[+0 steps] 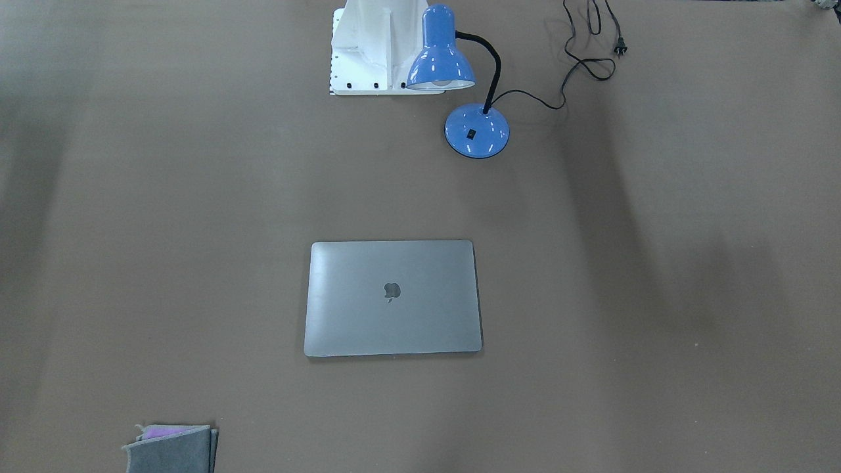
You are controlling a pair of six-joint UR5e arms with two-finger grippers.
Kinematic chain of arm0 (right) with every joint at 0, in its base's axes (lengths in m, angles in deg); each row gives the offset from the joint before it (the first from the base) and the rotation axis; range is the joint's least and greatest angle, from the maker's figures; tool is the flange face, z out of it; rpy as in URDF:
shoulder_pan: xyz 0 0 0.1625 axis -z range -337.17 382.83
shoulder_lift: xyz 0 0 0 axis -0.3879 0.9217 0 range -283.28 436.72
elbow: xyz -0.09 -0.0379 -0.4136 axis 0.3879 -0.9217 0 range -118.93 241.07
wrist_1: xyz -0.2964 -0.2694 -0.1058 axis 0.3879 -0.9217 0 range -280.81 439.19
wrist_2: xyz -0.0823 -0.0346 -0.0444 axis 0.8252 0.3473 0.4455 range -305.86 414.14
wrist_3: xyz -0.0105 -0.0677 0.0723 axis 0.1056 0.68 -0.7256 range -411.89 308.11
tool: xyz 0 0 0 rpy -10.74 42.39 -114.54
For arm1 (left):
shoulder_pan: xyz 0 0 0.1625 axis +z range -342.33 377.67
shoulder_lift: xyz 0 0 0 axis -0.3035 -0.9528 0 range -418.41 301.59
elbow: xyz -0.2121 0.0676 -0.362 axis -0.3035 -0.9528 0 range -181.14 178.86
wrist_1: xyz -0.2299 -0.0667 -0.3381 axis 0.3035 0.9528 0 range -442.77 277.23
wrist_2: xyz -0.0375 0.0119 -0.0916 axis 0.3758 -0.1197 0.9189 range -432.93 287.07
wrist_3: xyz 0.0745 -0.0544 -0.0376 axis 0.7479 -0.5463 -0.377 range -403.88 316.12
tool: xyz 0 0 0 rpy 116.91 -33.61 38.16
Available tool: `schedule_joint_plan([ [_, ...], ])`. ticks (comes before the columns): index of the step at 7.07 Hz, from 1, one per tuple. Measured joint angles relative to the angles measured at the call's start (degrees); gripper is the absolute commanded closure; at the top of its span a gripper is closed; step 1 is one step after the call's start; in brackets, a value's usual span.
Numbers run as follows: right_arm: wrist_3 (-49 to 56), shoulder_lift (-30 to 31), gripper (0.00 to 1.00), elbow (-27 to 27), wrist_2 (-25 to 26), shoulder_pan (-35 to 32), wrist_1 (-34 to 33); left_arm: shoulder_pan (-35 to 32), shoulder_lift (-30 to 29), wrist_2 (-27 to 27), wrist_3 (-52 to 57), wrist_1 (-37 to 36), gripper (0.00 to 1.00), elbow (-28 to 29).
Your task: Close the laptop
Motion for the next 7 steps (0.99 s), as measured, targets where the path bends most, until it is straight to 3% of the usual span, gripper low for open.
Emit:
schedule_joint_plan([
  [3,0.0,-1.0,0.00,0.1,-0.7,0.1,-2.9,0.0,-0.3,4.4,-1.3,-1.5,0.02,-1.0],
  [7,-0.1,-1.1,0.00,0.0,-1.8,0.1,-3.0,0.0,0.3,4.4,-1.4,-0.8,0.02,-2.5],
])
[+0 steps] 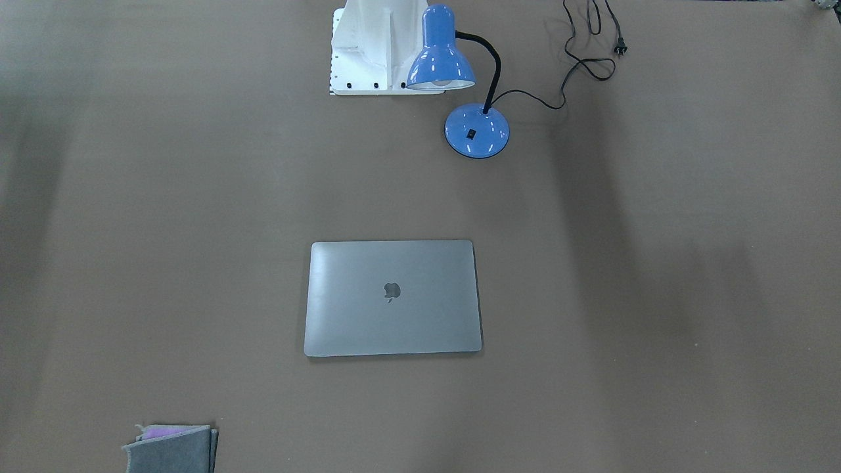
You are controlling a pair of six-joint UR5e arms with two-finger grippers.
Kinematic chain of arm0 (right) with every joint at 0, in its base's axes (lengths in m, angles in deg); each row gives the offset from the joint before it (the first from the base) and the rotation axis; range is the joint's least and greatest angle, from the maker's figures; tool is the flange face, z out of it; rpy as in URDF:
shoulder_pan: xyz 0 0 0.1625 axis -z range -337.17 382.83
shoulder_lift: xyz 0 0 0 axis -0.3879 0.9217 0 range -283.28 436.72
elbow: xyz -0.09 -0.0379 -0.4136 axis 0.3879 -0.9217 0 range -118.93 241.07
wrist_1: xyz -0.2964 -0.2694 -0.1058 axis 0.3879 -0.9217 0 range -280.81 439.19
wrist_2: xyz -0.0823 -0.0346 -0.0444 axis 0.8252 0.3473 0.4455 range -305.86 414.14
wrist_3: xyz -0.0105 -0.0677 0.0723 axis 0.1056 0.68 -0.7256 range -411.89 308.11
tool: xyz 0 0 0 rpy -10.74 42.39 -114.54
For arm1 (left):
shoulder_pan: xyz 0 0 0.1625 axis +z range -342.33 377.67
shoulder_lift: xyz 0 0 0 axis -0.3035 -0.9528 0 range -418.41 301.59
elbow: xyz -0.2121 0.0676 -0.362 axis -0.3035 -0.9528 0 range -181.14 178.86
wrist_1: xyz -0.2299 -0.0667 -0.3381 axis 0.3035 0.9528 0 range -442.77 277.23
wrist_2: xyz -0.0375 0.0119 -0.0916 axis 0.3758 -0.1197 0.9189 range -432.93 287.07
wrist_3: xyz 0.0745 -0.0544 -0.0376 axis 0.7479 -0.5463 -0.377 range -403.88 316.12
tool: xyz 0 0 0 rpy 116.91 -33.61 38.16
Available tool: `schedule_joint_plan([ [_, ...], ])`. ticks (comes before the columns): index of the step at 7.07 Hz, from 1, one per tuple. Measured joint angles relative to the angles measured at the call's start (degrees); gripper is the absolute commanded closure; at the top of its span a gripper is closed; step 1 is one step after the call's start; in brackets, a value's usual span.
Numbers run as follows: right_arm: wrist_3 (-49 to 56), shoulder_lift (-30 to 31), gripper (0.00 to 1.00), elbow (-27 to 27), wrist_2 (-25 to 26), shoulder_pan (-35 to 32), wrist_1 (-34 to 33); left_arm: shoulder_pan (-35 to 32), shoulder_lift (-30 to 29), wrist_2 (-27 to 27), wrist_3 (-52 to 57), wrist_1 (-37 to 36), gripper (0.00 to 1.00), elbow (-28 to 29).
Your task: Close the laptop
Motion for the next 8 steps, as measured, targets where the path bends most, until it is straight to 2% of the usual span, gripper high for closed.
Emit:
schedule_joint_plan([
  [8,0.0,-0.3,0.00,0.5,-1.5,0.1,0.3,0.1,-1.7,0.0,-0.4,0.2,0.02,0.8],
])
